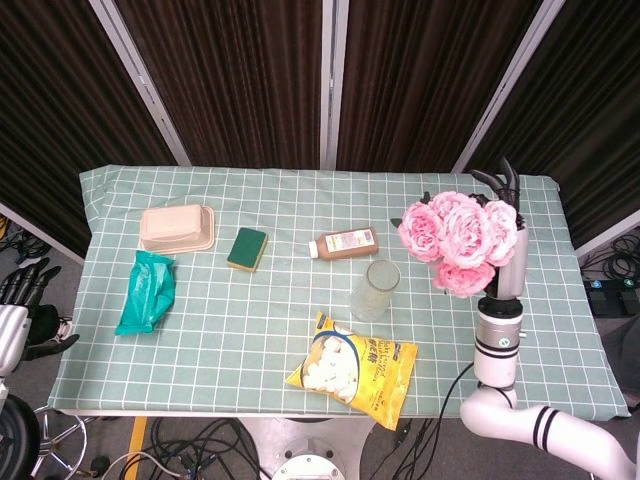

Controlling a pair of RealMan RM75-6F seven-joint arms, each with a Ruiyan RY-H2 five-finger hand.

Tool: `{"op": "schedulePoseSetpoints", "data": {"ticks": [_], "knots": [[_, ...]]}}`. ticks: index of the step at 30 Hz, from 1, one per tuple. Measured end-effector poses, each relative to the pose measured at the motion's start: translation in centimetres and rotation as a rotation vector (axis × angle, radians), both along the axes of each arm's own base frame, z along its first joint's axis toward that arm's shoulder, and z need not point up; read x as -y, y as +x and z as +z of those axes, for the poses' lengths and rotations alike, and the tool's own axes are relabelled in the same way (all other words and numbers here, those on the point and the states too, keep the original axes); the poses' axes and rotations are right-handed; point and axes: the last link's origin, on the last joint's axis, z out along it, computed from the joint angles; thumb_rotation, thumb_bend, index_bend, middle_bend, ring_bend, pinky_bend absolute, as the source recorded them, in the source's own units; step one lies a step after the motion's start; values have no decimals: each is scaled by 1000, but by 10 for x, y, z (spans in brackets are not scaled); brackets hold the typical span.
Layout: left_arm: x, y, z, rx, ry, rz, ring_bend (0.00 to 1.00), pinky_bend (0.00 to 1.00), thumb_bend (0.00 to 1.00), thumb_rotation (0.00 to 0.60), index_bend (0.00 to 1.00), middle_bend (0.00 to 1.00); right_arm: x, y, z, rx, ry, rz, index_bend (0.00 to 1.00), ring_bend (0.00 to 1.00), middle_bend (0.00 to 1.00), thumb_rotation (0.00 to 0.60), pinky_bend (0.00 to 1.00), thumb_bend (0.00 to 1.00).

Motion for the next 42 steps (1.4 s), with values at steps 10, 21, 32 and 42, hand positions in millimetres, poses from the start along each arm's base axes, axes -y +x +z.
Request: {"op": "schedulePoseSetpoints", "data": {"ticks": [10, 21, 32, 42], "knots": [[-1, -7, -1, -5, -6, 23, 0, 65, 13, 600, 86, 0, 14, 14, -39, 120, 120, 96, 606, 208, 536, 600, 42, 45], [0, -10, 3, 8, 7, 25, 0, 64, 12, 600, 85, 0, 19, 19, -65, 130, 191, 79, 606, 207, 529, 600, 41, 44], [1, -15, 2, 14, 5, 37, 0, 64, 13, 600, 85, 0, 24, -2, -99, 91, 329, 5, 504, 133, 462, 600, 42, 5], [2, -16, 2, 15, 6, 37, 0, 64, 13, 600, 85, 0, 20, -25, -119, 64, 444, -2, 166, 0, 265, 600, 20, 0]]}}
